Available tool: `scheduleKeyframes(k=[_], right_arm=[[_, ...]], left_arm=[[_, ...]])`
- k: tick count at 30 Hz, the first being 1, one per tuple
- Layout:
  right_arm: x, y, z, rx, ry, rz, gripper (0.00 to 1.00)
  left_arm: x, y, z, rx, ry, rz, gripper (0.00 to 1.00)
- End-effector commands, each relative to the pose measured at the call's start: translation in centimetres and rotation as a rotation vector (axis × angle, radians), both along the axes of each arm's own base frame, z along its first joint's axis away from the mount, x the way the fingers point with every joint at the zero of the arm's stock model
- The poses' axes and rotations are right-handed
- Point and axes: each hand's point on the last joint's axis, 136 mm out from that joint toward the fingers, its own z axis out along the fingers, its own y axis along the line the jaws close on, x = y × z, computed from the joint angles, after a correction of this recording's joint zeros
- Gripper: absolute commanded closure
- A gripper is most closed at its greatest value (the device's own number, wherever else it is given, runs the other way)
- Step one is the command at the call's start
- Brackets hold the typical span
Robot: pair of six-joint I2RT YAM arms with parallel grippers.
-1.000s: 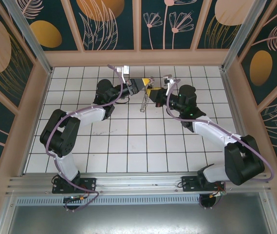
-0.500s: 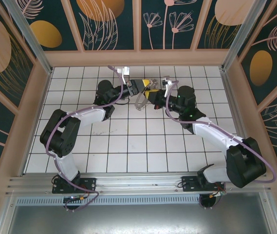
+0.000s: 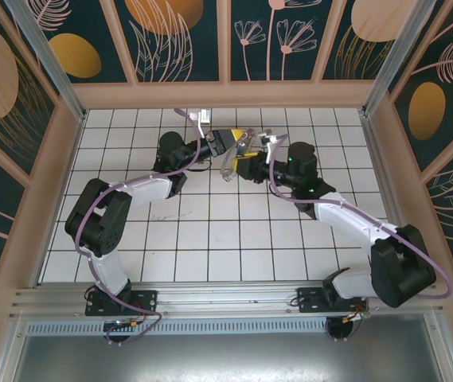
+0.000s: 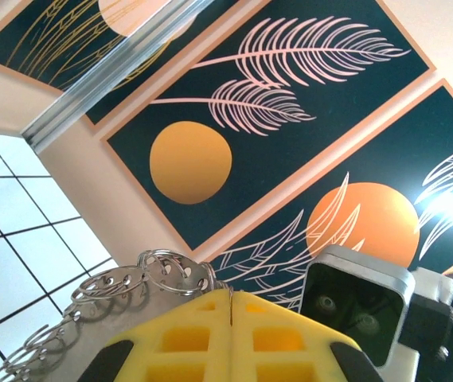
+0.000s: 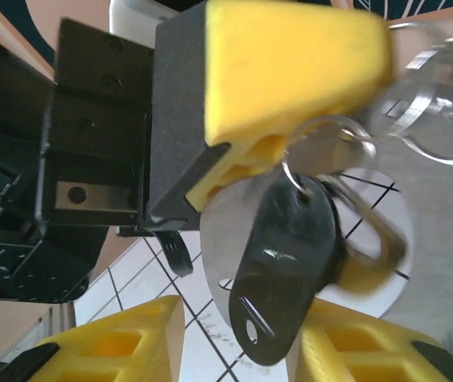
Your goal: Put the keys on the keyring
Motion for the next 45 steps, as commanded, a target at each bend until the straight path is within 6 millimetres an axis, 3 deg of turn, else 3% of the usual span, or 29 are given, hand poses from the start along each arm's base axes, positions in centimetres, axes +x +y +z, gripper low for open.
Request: scheduleKeyframes(k=[1, 8, 15, 29, 45], right_arm=[[-0.8, -2.3, 3.3, 0.119, -0.019, 0.004, 0.61], [1.1, -5.9, 6.5, 0.317, 0.035, -0.138, 0.59], [2.8, -5.7, 9.8, 0.487, 0.057, -0.121, 0.6], [4.4, -3.6, 9.5, 0.557, 0.11, -0.059, 0.66], [5.7, -2.3, 7.4, 0.551, 0.156, -0.05, 0.69]], left_arm=[[-0.4, 0.7, 3.0, -0.059, -0.082, 0.02, 1.0], [-0.1, 0.9, 2.8, -0.049, -0.088, 0.043, 1.0], [0.3, 1.3, 2.5, -0.037, -0.089, 0.087, 1.0], [0.4, 1.4, 2.6, -0.068, -0.075, 0.093, 1.0], [0.2, 1.5, 2.7, -0.074, -0.076, 0.083, 1.0]])
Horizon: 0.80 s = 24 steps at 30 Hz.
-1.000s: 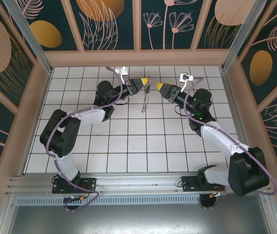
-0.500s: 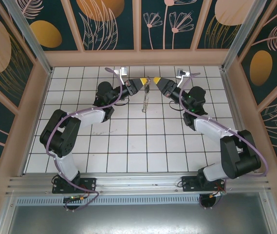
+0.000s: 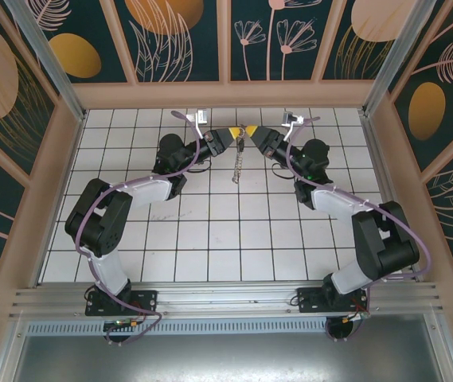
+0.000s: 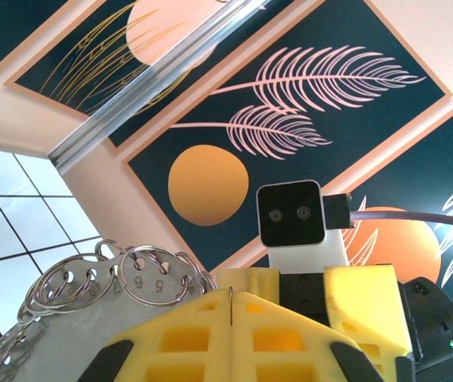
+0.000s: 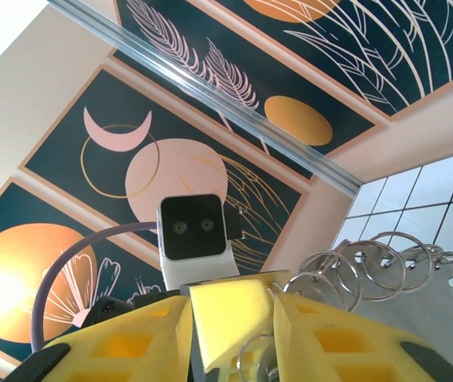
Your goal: Put the keys on the keyring
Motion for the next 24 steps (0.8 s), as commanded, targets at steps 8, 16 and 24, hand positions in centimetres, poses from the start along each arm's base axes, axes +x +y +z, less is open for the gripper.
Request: scheduleKeyframes(k=[8, 16, 24], right_arm=[[-0.5, 1.1, 2.4, 0.039, -0.084, 0.034, 0.73], [-0.3, 1.7, 1.9, 0.033, -0.072, 0.047, 0.72], [-0.2, 1.7, 1.7, 0.028, -0.069, 0.045, 0.71]], left_arm=[[-0.8, 0.7, 2.9, -0.06, -0.082, 0.001, 1.0], [-0.8, 0.6, 3.0, -0.065, -0.085, -0.006, 1.0], [-1.0, 0.7, 3.0, -0.067, -0.085, -0.006, 1.0]])
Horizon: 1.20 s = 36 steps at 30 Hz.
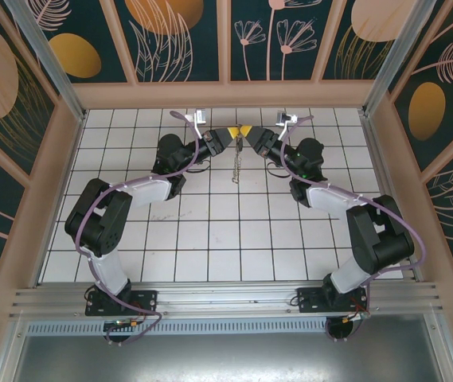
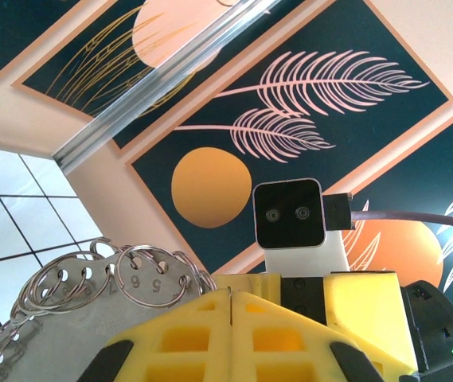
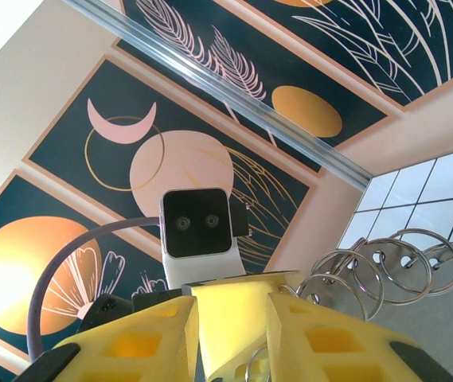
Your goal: Put the keys on the keyring
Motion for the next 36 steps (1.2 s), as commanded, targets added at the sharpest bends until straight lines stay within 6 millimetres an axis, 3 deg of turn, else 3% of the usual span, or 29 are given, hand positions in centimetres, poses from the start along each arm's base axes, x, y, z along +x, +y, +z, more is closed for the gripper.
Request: scheduleKeyframes(k=[1, 18, 27, 36], right_arm=[[-0.3, 0.1, 1.9, 0.023, -0.063, 0.01, 0.71], [-2.3, -4.0, 4.0, -0.027, -0.125, -0.123, 0.71], [-2.4, -3.6, 2.9, -0.041, -0.106, -0.099, 0.7], [-2.1, -1.5, 2.2, -0.03, -0.092, -0.044, 0.7]], left_arm=[[-1.1, 0.5, 3.3, -0.065, -0.099, -0.013, 1.0], [-2.6, 0.1, 4.4, -0.018, -0.235, -0.057, 1.0], [-3.8, -0.2, 5.8, -0.027, -0.349, -0.11, 1.0], [-4.1, -0.2, 5.9, -0.017, -0.354, -0.115, 1.0]])
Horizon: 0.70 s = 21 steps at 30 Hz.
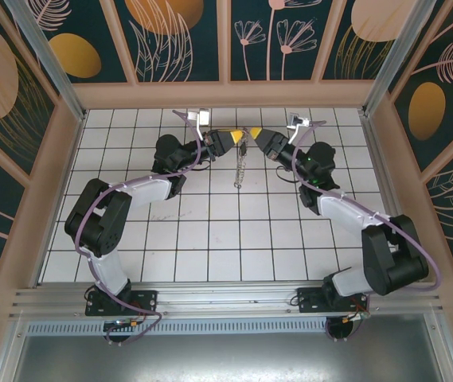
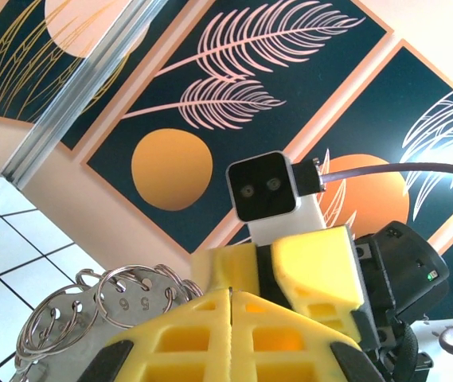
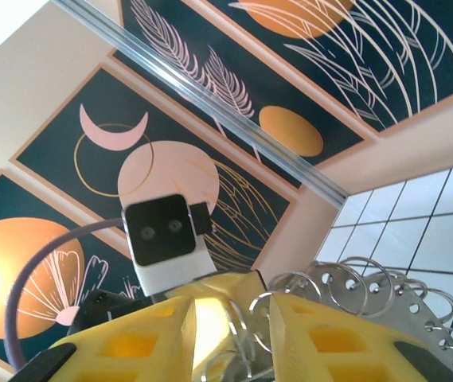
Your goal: Put the keys on the keyring
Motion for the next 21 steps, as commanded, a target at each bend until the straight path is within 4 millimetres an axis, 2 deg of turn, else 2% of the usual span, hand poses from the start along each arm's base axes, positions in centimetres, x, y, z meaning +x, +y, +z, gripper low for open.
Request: scheduleKeyframes(k=[1, 7, 14, 21], right_arm=[[-0.5, 0.99, 1.19, 0.02, -0.053, 0.035, 0.7], [-0.64, 1.75, 1.07, 0.023, -0.05, 0.051, 0.7], [-0.88, 1.67, 1.5, 0.023, -0.06, 0.045, 0.72], [-0.92, 1.58, 1.83, 0.023, -0.069, 0.04, 0.81]], left_arm=[[-1.33, 0.54, 4.04, -0.05, -0.141, -0.005, 1.0], [-1.46, 0.61, 4.08, -0.045, -0.14, 0.0, 1.0], [-1.43, 0.6, 3.72, -0.041, -0.133, 0.002, 1.0], [-1.44, 0.64, 3.53, -0.04, -0.125, 0.003, 1.0]])
